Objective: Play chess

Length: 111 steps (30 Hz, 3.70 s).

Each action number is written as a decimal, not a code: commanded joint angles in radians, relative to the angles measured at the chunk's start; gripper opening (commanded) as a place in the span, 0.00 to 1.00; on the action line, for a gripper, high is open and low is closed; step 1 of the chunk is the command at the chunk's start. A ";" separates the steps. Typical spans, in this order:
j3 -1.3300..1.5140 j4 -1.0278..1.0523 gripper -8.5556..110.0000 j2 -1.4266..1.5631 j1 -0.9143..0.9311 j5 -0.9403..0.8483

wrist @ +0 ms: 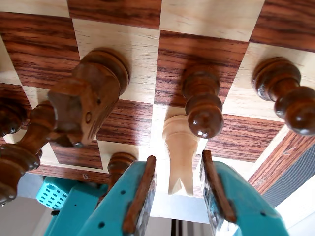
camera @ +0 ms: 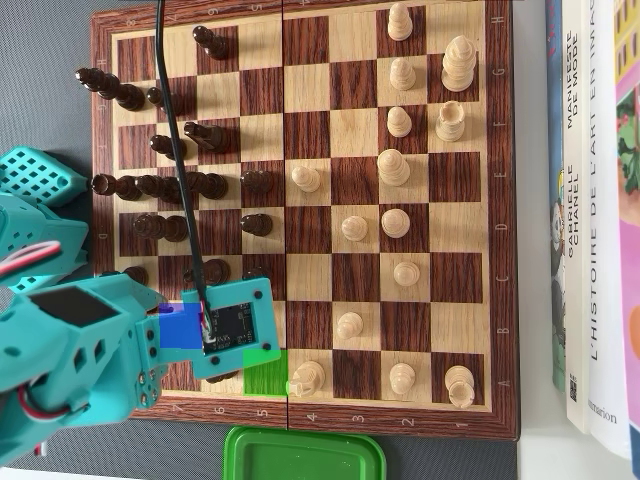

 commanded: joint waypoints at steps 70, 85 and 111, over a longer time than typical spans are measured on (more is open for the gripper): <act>-0.278 0.221 0.09 0.160 0.011 -0.038; -0.382 0.129 0.09 0.057 0.005 -0.029; -0.667 0.115 0.09 -0.339 0.011 -0.028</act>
